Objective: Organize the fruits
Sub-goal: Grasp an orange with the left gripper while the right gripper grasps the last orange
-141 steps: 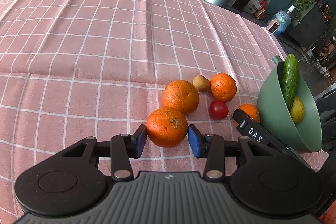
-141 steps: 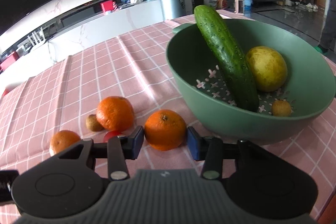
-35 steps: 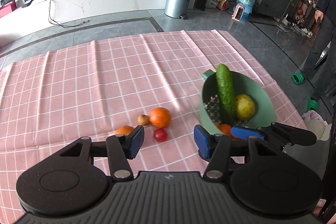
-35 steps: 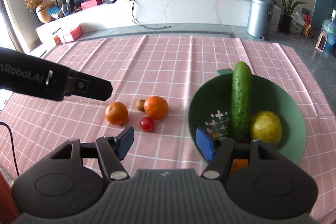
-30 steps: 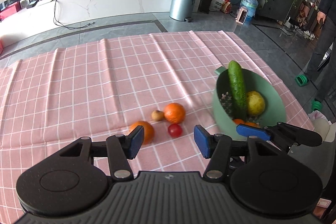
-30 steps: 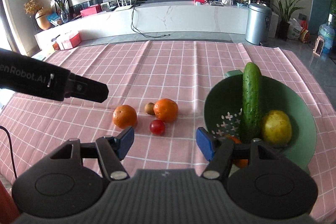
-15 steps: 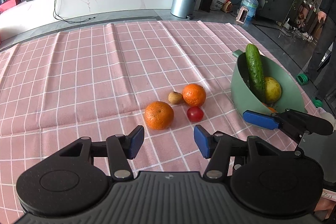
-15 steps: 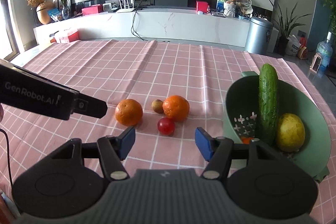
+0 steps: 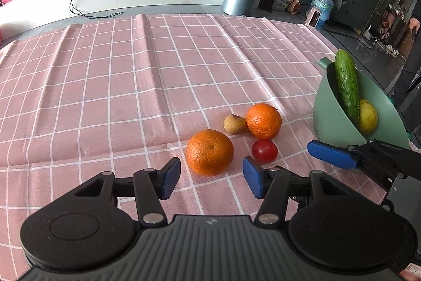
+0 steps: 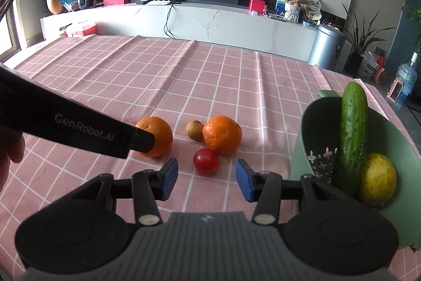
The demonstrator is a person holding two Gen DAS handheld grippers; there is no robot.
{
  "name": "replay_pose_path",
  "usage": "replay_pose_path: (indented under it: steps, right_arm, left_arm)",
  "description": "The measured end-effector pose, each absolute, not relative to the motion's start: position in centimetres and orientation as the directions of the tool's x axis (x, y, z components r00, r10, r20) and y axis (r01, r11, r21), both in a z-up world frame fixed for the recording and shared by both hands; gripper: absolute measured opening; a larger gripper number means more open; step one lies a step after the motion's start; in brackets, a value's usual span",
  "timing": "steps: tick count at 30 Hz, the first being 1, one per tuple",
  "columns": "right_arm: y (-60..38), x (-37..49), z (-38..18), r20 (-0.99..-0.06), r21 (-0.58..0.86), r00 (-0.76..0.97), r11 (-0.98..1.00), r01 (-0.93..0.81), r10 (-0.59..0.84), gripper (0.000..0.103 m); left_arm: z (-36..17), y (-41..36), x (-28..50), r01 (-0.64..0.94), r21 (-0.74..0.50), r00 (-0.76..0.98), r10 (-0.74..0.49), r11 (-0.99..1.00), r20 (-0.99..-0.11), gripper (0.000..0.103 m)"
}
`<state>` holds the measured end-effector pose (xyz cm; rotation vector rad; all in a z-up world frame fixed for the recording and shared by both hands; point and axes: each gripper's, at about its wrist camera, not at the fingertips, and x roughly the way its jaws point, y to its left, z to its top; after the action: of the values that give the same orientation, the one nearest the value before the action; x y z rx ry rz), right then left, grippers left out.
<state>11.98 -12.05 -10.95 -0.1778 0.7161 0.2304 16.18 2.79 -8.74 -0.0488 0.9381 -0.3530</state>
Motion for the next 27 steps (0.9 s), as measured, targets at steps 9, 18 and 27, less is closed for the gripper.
replay_pose_path:
  steps: [9,18,27]
  right_arm:
    - [-11.6,13.6,-11.5,-0.660,-0.136,0.740,0.949,-0.286,0.128,0.046]
    - [-11.0,15.0,-11.7,-0.656,-0.196,0.747,0.930,-0.310,0.111,0.044]
    - [-9.9,17.0,-12.1,-0.669,-0.274,0.740,0.903,-0.330,0.068,0.044]
  left_arm:
    - [-10.0,2.5,18.0,0.251,-0.205,0.521,-0.311,0.946,-0.795,0.064]
    - [-10.1,2.6,18.6,0.262,-0.264,0.497,-0.365,0.928,-0.787,0.050]
    - [-9.1,4.3,18.9,0.213,-0.295,0.532,-0.364,0.931,-0.765,0.049]
